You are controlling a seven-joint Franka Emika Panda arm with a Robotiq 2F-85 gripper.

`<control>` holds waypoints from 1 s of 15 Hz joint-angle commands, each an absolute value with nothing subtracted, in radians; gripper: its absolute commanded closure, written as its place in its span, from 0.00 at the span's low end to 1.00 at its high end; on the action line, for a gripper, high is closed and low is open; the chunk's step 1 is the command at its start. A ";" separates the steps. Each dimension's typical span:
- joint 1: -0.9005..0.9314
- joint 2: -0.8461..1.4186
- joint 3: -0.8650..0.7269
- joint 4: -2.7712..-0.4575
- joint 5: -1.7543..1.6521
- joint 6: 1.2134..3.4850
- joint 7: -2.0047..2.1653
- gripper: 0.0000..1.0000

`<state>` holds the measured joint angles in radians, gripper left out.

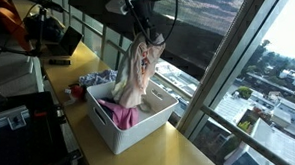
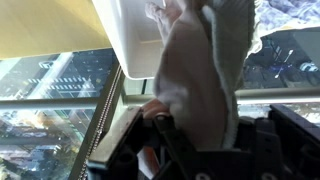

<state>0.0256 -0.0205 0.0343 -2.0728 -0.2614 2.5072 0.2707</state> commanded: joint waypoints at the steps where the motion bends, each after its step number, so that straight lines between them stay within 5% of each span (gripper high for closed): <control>1: 0.037 -0.020 0.045 -2.099 -0.259 2.520 0.280 1.00; 2: 0.040 -0.018 0.046 -2.105 -0.260 2.521 0.281 0.95; 3: 0.042 -0.015 0.047 -2.109 -0.263 2.519 0.285 0.74; 6: 0.045 -0.011 0.048 -2.123 -0.263 2.522 0.285 0.64; 15: 0.062 -0.021 0.061 -2.136 -0.257 2.519 0.292 0.01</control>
<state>0.0515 -0.0075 0.0473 -2.1274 -0.2619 2.5074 0.2768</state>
